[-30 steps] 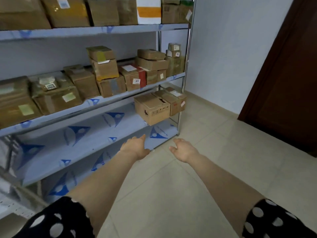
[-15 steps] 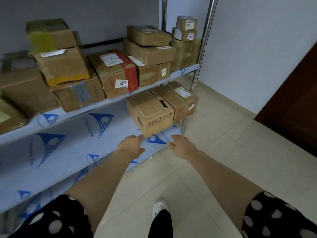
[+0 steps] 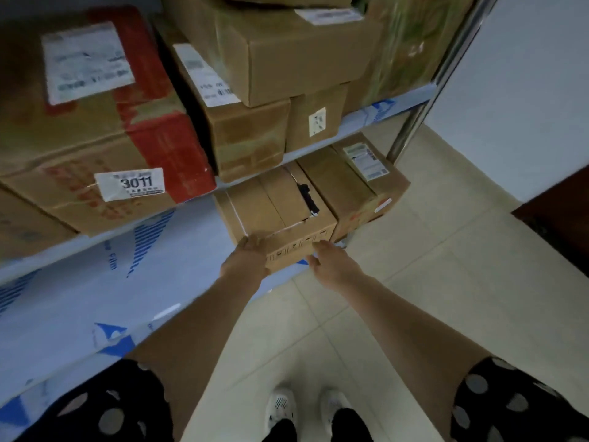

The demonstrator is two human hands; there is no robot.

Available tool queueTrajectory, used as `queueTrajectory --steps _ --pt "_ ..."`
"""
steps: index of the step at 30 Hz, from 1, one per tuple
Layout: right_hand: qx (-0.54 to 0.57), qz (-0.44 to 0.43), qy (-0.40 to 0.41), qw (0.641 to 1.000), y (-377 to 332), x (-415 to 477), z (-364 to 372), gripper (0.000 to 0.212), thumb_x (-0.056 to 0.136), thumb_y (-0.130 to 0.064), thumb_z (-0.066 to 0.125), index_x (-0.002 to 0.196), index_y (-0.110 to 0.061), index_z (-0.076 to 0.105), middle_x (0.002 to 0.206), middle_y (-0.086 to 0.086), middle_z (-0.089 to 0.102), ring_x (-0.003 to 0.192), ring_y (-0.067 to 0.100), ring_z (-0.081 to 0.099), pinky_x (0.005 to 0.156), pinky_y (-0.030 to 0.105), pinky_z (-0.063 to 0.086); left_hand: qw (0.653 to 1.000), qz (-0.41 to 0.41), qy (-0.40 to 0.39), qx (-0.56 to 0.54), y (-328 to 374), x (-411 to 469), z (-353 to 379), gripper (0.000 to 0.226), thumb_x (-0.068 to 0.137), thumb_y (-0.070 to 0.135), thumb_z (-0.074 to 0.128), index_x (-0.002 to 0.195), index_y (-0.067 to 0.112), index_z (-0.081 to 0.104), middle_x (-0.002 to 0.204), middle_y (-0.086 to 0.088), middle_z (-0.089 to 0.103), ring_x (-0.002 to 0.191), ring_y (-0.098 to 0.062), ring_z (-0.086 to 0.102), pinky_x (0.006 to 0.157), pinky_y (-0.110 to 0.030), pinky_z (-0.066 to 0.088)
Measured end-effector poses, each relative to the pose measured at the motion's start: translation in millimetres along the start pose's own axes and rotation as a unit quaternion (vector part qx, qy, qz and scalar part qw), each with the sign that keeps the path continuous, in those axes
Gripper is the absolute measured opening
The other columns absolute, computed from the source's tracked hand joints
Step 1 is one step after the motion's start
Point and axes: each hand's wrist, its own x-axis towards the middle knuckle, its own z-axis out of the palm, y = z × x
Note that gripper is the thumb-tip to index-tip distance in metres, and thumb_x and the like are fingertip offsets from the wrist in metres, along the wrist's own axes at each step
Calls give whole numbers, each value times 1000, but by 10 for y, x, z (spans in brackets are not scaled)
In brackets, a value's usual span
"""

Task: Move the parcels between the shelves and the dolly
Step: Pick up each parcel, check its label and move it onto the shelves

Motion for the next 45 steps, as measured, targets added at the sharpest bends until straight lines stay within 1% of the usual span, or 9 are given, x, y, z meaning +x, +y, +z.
queueTrajectory --steps 5,11,17,20,23,28,33,39,45 --pt "-19 -2 -8 1000 129 519 19 55 103 -32 31 152 -12 16 159 7 11 145 26 16 114 41 23 998 -8 -6 59 -37 395 246 88 94 29 57 153 15 -6 160 -2 -7 148 -20 -2 117 -36 14" --pt "-42 31 31 998 198 863 50 53 102 -33 34 150 -18 19 158 17 -1 146 33 -2 116 46 16 994 0 14 106 -280 424 343 80 94 2 48 152 14 -6 160 1 -11 148 -17 -1 117 -31 14" --pt "34 28 9 999 -20 1011 155 57 99 -40 41 145 -13 21 137 15 44 122 34 45 92 46 44 999 -21 15 -36 -799 238 239 69 89 10 47 152 23 20 160 6 11 147 -16 11 117 -27 21" --pt "112 58 34 991 -132 1091 172 60 95 -39 52 140 -9 25 131 13 49 117 31 52 89 43 47 972 -146 97 -156 -846 419 236 64 87 36 46 145 14 29 147 -16 34 137 -35 32 107 -42 36" --pt "150 72 31 986 -129 1200 174 62 87 -35 65 131 -7 33 125 11 56 112 30 56 84 40 49 918 -277 63 -277 -725 587 179 61 94 37 49 140 5 26 131 -18 46 120 -40 47 82 -36 36" --pt "91 92 -36 991 -80 1028 164 77 67 -62 73 122 -16 45 110 -1 63 104 23 61 77 33 49 880 -371 48 -294 -606 325 220 71 92 44 51 145 3 27 135 -21 50 123 -38 49 95 -41 40" --pt "76 115 -101 985 -82 860 178 68 86 -63 52 127 -9 44 120 8 58 110 27 58 78 33 44 854 -417 -21 -310 -754 104 379 70 86 66 41 122 9 57 111 -15 65 100 -34 62 89 -39 51" --pt "224 90 -16 970 -163 1086 138 38 92 -38 58 113 -7 60 113 13 65 104 31 60 84 37 50 780 -409 113 -459 -830 380 233 42 83 18 71 121 4 61 113 -17 66 100 -33 64 86 -34 51" --pt "197 95 13 976 -212 909 179 35 87 -41 62 96 -7 61 84 7 59 86 28 61 63 30 40 750 -453 103 -471 -857 115 319 34 77 15 76 102 -4 66 98 -19 69 93 -33 67 85 -39 55"
